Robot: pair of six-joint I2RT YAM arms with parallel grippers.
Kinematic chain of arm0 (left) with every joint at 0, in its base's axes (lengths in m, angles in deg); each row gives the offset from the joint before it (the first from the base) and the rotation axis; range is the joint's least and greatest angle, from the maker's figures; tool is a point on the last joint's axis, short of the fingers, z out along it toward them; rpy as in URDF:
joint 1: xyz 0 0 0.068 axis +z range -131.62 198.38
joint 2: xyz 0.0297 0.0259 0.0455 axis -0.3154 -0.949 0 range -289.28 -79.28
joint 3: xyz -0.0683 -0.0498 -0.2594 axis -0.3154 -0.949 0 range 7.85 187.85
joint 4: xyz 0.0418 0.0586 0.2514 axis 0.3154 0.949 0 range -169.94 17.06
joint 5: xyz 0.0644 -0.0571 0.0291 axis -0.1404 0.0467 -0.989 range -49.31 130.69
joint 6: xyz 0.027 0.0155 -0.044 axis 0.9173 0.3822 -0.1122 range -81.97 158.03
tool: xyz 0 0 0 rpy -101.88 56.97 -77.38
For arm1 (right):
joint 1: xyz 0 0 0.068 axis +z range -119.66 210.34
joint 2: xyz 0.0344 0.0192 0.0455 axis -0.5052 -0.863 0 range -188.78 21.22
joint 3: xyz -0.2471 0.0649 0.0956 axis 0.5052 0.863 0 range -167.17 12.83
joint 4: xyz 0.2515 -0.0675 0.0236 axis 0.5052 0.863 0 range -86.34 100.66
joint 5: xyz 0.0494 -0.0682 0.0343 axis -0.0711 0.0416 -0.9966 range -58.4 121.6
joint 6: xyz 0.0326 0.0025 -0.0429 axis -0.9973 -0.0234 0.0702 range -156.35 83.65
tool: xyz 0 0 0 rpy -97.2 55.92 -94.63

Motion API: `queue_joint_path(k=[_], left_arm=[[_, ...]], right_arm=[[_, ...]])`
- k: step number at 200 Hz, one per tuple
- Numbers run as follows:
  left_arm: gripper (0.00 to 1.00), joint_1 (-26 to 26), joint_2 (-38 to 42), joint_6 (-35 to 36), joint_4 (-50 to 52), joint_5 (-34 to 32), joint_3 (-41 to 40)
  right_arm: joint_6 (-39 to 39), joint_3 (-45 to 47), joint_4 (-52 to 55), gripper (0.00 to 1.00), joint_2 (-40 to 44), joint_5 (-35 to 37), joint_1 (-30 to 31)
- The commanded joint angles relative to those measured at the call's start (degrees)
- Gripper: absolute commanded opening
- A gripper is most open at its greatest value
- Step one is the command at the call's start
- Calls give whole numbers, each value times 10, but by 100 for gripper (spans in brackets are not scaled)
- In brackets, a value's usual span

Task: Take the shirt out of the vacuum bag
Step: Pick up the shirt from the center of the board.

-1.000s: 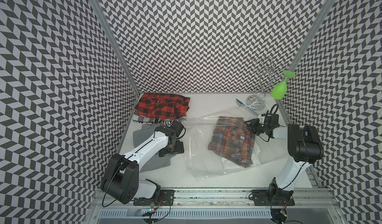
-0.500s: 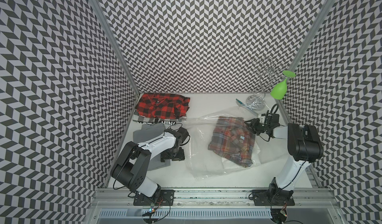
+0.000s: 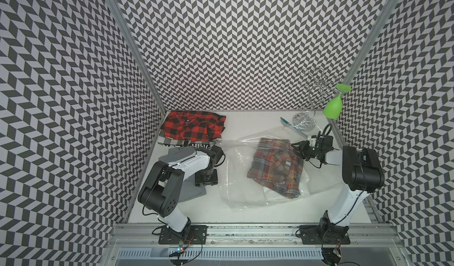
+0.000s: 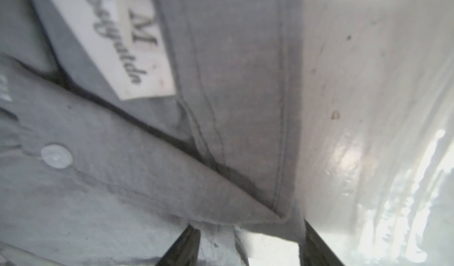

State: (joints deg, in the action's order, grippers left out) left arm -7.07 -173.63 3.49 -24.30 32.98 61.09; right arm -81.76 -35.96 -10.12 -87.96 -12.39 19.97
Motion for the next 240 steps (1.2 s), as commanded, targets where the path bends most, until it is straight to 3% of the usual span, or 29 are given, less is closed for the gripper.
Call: queue_joint_path(k=[1, 31, 89, 133, 174, 210, 240], left_arm=[[53, 8, -45, 4, -62, 2, -44], [31, 29, -41, 21, -75, 28, -48], [0, 95, -6, 60, -86, 77, -43], [0, 136, 42, 84, -92, 116, -43], [0, 215, 136, 93, -103, 204, -30], [0, 245, 195, 81, -119, 271, -4], [0, 261, 222, 65, -131, 290, 11]], right_arm=[[7, 23, 51, 41, -31, 53, -12], [3, 23, 45, 41, -33, 48, -12], [2, 23, 42, 41, -33, 45, -12], [2, 25, 39, 41, -33, 40, -12], [4, 24, 41, 41, -29, 37, -12], [3, 23, 43, 40, -27, 38, -12], [2, 23, 42, 40, -27, 35, -12]])
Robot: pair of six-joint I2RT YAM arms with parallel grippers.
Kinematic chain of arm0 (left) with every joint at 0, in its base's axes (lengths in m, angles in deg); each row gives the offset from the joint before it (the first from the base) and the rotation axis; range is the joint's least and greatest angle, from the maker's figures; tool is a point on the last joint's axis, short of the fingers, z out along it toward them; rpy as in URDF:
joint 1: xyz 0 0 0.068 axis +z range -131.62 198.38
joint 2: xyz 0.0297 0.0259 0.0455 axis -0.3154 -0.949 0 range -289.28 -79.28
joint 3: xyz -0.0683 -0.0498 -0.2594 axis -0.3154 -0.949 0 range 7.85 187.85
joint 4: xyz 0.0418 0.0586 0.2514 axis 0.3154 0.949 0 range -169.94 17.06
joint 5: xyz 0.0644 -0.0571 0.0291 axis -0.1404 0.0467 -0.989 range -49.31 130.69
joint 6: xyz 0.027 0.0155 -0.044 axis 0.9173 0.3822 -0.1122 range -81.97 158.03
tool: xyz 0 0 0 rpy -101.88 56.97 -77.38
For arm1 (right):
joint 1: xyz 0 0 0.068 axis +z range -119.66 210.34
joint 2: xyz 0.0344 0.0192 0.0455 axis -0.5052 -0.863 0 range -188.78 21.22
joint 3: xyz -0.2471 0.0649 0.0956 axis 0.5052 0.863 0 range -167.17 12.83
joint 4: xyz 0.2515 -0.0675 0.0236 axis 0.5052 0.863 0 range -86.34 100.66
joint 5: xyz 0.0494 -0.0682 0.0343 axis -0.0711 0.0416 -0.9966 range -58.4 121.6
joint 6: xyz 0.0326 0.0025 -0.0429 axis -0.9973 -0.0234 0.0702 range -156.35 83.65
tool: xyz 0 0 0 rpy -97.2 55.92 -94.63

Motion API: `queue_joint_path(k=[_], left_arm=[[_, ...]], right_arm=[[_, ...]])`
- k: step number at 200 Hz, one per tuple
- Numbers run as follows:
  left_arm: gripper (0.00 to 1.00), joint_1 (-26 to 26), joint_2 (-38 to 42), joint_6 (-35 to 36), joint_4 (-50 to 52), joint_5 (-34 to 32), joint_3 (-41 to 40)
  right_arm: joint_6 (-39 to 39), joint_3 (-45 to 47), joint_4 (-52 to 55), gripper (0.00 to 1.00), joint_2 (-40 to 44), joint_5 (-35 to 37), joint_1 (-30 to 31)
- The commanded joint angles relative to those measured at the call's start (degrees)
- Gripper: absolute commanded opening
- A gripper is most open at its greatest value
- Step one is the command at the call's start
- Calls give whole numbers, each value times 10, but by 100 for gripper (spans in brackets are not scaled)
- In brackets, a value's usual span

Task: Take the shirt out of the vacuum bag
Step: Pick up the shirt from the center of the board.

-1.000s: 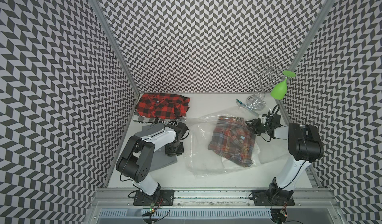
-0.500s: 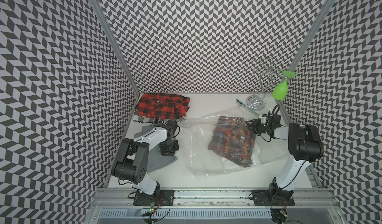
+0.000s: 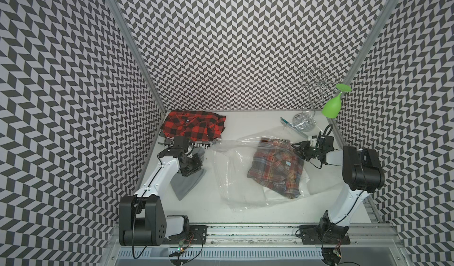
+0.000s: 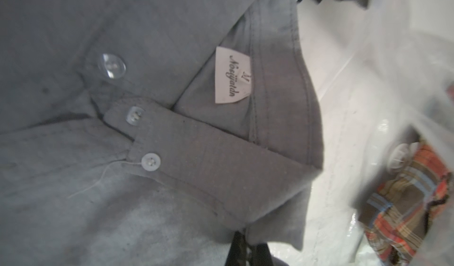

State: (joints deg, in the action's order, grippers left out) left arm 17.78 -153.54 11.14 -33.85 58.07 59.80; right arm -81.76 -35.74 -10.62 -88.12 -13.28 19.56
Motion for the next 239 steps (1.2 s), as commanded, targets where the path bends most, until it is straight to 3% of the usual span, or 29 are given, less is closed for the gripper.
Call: queue_joint_path(k=[1, 68, 151, 239], left_arm=[[0, 13, 22, -12, -36, 39, 24], [0, 79, 77, -34, -65, 75, 12], [0, 110, 79, -107, -118, 99, 100], [0, 123, 34, -59, -97, 91, 230]], right_arm=[[3, 21, 47, 40, -26, 44, -8], [14, 20, 54, 40, -29, 41, -8], [16, 7, 59, 40, -44, 32, -9], [17, -2, 59, 40, -56, 20, -9]])
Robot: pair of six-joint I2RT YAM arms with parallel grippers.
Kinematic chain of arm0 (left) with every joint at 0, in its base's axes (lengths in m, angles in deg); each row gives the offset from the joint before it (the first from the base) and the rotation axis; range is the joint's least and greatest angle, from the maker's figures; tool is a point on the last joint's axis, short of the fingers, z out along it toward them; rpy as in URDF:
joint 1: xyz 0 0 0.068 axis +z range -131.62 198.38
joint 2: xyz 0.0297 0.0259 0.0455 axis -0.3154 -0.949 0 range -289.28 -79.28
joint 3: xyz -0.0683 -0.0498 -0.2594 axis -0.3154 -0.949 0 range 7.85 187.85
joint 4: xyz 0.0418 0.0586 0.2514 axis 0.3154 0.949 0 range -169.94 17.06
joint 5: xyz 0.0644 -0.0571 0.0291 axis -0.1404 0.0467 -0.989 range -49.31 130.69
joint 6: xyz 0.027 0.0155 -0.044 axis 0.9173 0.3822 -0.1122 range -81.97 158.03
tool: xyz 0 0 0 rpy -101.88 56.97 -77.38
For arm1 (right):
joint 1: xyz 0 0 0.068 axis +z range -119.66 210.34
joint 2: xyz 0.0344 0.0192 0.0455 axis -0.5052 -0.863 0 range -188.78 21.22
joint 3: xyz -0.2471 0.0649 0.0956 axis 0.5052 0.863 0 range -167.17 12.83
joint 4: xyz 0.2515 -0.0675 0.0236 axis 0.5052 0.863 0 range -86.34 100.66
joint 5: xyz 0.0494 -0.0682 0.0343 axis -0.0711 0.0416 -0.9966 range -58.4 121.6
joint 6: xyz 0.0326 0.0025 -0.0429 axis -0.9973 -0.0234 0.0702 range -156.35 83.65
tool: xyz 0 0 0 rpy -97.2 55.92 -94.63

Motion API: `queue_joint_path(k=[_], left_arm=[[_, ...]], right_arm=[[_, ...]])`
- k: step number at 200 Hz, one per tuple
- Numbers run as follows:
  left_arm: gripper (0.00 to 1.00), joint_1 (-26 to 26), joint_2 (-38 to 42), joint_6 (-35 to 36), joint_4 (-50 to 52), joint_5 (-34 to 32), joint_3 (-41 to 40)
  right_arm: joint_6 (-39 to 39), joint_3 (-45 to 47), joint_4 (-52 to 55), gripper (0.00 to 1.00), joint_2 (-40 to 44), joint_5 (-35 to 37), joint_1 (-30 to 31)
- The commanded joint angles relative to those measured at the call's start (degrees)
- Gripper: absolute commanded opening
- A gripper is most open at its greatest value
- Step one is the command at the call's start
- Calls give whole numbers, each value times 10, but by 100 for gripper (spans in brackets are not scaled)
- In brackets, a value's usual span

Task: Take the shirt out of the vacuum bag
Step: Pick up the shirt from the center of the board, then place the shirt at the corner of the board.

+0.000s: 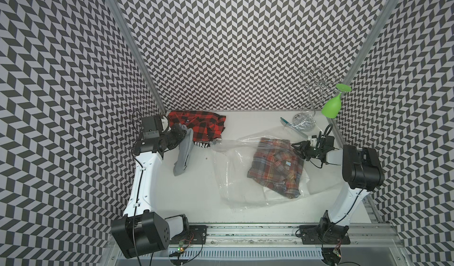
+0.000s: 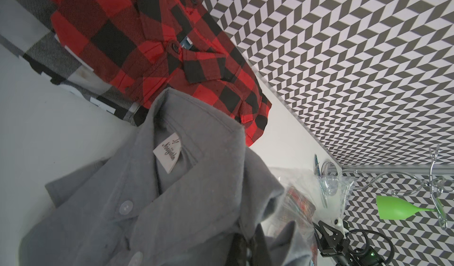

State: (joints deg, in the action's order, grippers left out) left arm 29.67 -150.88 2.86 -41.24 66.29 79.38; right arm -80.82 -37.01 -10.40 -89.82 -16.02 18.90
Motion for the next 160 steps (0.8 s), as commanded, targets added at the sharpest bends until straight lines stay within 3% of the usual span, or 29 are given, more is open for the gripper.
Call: queue_joint_path(k=[1, 89, 160], left_arm=[[0, 4, 7, 24, -23, 10, 35], [0, 19, -33, 42, -16, 25, 179], [0, 30, -121, 136, 25, -40, 320]], right_arm=[[8, 11, 58, 40, -39, 48, -3], [10, 6, 61, 40, -47, 41, -3], [13, -3, 71, 40, -52, 36, -3]])
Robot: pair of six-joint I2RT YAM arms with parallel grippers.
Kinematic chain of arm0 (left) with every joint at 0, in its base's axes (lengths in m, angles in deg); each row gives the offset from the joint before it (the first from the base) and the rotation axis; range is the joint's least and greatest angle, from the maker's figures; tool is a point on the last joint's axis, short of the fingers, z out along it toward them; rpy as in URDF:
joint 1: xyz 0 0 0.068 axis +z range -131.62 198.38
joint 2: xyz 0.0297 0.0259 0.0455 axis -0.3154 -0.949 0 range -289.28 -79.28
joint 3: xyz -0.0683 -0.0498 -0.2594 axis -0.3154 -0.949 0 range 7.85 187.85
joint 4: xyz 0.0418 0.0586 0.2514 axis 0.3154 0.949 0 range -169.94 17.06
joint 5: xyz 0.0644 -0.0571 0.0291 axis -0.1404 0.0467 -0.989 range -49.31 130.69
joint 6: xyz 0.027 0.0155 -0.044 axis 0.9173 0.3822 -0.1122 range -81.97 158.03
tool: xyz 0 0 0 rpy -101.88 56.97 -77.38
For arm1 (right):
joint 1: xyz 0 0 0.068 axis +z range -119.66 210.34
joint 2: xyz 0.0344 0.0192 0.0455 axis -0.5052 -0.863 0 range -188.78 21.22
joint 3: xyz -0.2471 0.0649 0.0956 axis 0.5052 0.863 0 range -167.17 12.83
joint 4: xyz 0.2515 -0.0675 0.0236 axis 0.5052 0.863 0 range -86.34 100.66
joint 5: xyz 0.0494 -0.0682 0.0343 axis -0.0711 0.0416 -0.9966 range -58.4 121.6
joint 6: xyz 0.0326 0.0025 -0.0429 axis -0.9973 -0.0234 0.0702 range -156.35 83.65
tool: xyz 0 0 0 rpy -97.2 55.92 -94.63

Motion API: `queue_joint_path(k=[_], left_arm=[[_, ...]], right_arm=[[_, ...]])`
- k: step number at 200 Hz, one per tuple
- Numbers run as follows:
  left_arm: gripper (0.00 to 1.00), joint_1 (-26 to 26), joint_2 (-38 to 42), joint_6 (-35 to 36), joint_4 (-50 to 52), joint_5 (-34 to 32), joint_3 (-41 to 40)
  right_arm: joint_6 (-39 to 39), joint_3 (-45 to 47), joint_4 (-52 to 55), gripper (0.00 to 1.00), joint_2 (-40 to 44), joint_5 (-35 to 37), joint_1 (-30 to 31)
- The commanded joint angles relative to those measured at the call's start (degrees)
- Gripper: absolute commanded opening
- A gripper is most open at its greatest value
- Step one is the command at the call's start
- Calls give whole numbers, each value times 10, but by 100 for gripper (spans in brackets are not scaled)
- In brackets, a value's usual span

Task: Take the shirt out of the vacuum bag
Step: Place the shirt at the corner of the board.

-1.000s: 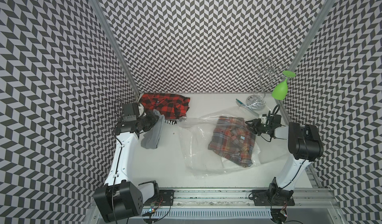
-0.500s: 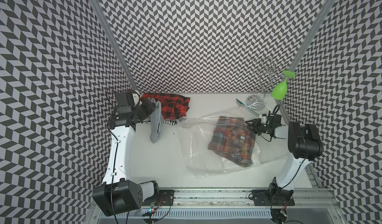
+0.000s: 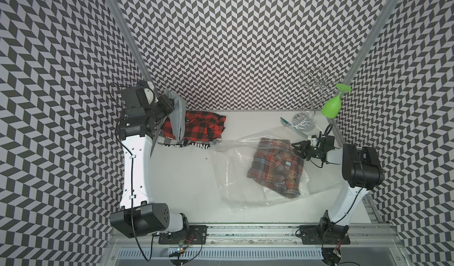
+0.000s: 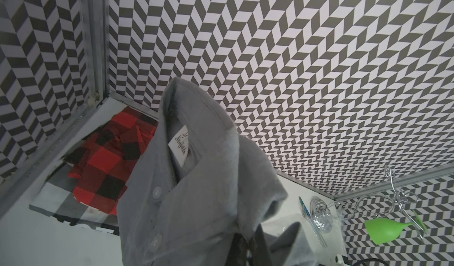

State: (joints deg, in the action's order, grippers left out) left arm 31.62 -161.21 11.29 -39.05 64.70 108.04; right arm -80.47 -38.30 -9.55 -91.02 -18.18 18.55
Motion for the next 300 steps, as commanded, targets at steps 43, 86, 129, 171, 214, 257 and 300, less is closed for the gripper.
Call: queue_joint_path(k=[43, 86, 129, 171, 214, 257, 300], left_arm=[[0, 43, -64, 72, -16, -2, 58], [0, 73, -105, 77, -32, 32, 82], [0, 99, -123, 78, -42, 45, 101], [0, 104, -146, 67, -42, 47, 156], [0, 104, -192, 89, -25, 27, 201], [0, 56, -292, 108, -9, 13, 257], [0, -25, -412, 137, 37, -17, 313]], right_arm=[[16, 1, 72, 40, -49, 54, 0], [22, -12, 84, 40, -58, 50, 0], [35, -19, 105, 40, -57, 49, -5], [34, -29, 110, 40, -70, 41, -13], [31, -36, 109, 40, -80, 32, -13], [35, -40, 112, 40, -82, 29, -15], [25, -41, 106, 40, -86, 11, -14]])
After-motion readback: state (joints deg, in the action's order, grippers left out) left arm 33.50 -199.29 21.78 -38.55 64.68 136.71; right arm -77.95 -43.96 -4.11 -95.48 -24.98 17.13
